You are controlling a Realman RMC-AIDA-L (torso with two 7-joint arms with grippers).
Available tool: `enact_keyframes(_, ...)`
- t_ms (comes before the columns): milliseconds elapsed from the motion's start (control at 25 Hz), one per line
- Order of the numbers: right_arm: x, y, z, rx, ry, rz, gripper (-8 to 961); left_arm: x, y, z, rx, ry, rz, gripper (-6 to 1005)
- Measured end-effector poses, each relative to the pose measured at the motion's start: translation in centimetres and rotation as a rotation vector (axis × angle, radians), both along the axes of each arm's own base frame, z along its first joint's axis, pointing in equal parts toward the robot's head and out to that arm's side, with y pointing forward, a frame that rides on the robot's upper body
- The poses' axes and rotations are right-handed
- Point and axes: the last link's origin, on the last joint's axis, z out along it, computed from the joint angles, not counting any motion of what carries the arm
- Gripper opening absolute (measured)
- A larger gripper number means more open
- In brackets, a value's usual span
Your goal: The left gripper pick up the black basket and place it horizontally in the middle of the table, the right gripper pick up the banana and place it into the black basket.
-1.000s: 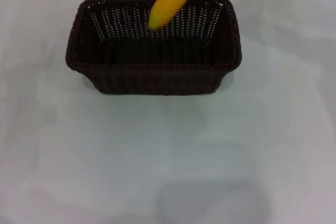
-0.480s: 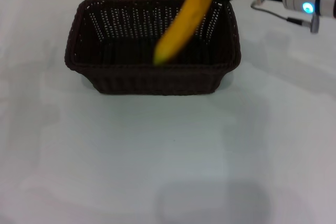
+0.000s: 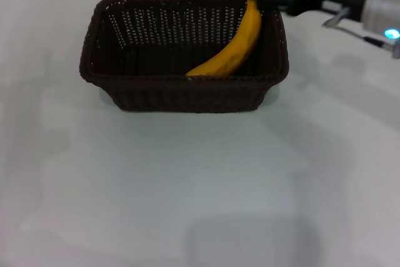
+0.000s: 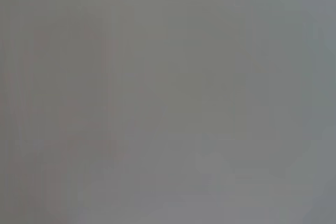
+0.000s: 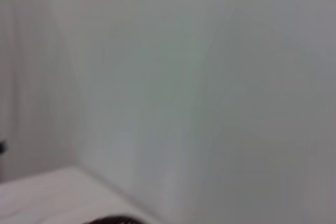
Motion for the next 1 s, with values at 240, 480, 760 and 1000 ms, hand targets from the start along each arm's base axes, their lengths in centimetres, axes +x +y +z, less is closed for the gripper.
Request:
enact_keyframes(240,4.6,-0.8,4.0,0.224,0.115,-0.003,860,-0.2,-0.4,-0.7,-0.012,0.042,0.022,840)
enact_keyframes(480,12.2,-2.9,5.3,0.486,0.150,-0.046,860,0.2,-0.7,-1.4,-0.017,0.109,0.007,843)
enact_keyframes(760,19.0,-4.8,4.8,0.644,0.119,-0.324,859,1.2,-0.8,-1.9,-0.004,0.138,-0.038,844)
enact_keyframes(1000,19.9,-6.1,4.5,0.671,0.156,-0.362,860,1.9,-1.4,-2.3,0.020,0.152,-0.083,845)
